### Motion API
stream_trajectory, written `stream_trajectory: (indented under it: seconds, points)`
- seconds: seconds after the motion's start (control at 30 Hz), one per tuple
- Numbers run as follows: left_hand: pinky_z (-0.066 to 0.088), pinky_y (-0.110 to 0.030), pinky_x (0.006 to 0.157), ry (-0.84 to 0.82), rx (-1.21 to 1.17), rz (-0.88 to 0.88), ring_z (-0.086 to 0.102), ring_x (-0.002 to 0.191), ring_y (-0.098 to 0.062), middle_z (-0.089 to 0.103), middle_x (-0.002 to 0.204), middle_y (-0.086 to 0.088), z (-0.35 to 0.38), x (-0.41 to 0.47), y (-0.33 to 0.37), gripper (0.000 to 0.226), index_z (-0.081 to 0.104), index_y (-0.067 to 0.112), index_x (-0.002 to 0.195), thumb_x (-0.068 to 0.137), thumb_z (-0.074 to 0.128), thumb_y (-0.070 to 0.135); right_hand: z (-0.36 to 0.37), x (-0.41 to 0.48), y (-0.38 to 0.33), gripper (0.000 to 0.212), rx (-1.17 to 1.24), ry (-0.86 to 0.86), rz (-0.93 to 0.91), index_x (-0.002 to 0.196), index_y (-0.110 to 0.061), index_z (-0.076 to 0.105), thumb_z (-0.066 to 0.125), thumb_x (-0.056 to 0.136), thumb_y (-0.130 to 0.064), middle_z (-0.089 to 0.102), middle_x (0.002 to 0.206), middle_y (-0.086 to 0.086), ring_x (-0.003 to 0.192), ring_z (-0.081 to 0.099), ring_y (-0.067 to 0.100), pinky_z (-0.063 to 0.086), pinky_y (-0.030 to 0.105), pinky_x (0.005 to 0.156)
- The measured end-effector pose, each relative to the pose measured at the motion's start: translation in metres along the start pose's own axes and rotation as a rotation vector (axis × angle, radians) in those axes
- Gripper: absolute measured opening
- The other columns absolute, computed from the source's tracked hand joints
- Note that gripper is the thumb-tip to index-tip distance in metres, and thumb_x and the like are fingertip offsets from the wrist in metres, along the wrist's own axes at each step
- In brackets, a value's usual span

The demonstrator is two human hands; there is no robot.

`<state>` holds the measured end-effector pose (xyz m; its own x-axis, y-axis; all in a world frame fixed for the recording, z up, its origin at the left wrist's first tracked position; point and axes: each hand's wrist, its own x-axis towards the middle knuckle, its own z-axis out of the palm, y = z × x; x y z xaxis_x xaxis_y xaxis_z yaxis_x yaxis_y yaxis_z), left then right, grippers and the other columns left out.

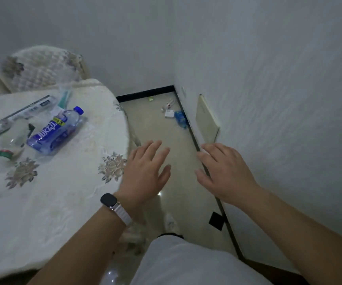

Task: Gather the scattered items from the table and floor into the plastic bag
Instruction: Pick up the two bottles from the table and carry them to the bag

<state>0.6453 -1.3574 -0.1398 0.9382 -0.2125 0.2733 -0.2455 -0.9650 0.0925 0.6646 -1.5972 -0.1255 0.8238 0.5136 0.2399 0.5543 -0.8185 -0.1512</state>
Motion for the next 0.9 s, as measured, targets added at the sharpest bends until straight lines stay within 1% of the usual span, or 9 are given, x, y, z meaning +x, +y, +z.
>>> stream_trajectory:
  seconds: [0.1,0.2,0.43,0.53,0.63,0.7,0.8,0.9]
  points:
    - [0.042,-0.047,0.102,0.026,-0.02,-0.016,0.053,0.127,-0.034,0.059,0.137,-0.01,0.007,0.044,-0.036,0.046,0.06,0.018,0.128,0.089,0.05,0.041,0.005,0.064,0.01,0.044,-0.017,0.01,-0.04,0.119,-0.011,0.063,0.051,0.09,-0.041,0.06,0.128,0.01,0.117,0.054,0.031,0.043,0.044,0.094]
    - [0.043,-0.047,0.101,0.044,0.004,-0.018,0.053,0.126,-0.034,0.059,0.136,-0.011,0.008,0.084,-0.074,0.046,0.061,0.016,0.128,0.089,0.05,0.04,0.009,0.125,0.015,0.045,-0.034,0.017,-0.084,0.119,-0.011,0.063,0.05,0.09,-0.042,0.059,0.129,0.01,0.118,0.054,0.03,0.043,0.044,0.095]
    - [0.041,-0.044,0.102,0.023,0.015,-0.157,0.051,0.128,-0.031,0.058,0.137,-0.01,0.019,0.132,-0.134,0.047,0.061,0.018,0.128,0.09,0.048,0.041,0.034,0.233,0.028,0.049,0.004,-0.001,-0.133,0.122,-0.012,0.062,0.043,0.092,-0.045,0.058,0.131,0.009,0.122,0.05,0.029,0.042,0.045,0.098]
    - [0.041,-0.044,0.101,0.001,0.032,-0.242,0.051,0.128,-0.03,0.058,0.137,-0.01,0.032,0.143,-0.158,0.046,0.062,0.018,0.128,0.09,0.05,0.041,0.054,0.282,0.041,0.05,0.009,-0.023,-0.21,0.122,-0.013,0.063,0.042,0.092,-0.046,0.058,0.131,0.009,0.121,0.049,0.028,0.041,0.044,0.098]
    - [0.04,-0.044,0.102,-0.022,0.088,-0.329,0.05,0.129,-0.029,0.058,0.138,-0.009,0.043,0.162,-0.181,0.046,0.062,0.019,0.129,0.09,0.052,0.041,0.078,0.335,0.051,0.049,0.066,-0.027,-0.294,0.121,-0.012,0.063,0.043,0.091,-0.046,0.059,0.13,0.01,0.118,0.052,0.031,0.04,0.045,0.097]
    - [0.041,-0.044,0.101,-0.025,0.118,-0.376,0.052,0.128,-0.031,0.059,0.137,-0.009,0.047,0.18,-0.195,0.046,0.063,0.018,0.128,0.089,0.051,0.04,0.095,0.371,0.058,0.05,0.1,-0.044,-0.344,0.12,-0.012,0.063,0.042,0.091,-0.046,0.059,0.129,0.011,0.118,0.053,0.032,0.041,0.046,0.096]
    - [0.042,-0.045,0.1,-0.041,0.154,-0.503,0.054,0.126,-0.032,0.059,0.137,-0.009,0.051,0.214,-0.214,0.046,0.063,0.018,0.127,0.089,0.05,0.04,0.115,0.429,0.07,0.05,0.152,-0.078,-0.442,0.119,-0.012,0.064,0.042,0.091,-0.046,0.06,0.128,0.011,0.116,0.055,0.033,0.043,0.045,0.094]
    - [0.043,-0.047,0.099,-0.055,0.174,-0.621,0.054,0.126,-0.033,0.06,0.136,-0.009,0.053,0.246,-0.225,0.047,0.063,0.019,0.128,0.09,0.048,0.041,0.124,0.486,0.082,0.047,0.2,-0.085,-0.536,0.117,-0.013,0.065,0.043,0.091,-0.047,0.061,0.126,0.009,0.114,0.054,0.03,0.037,0.041,0.096]
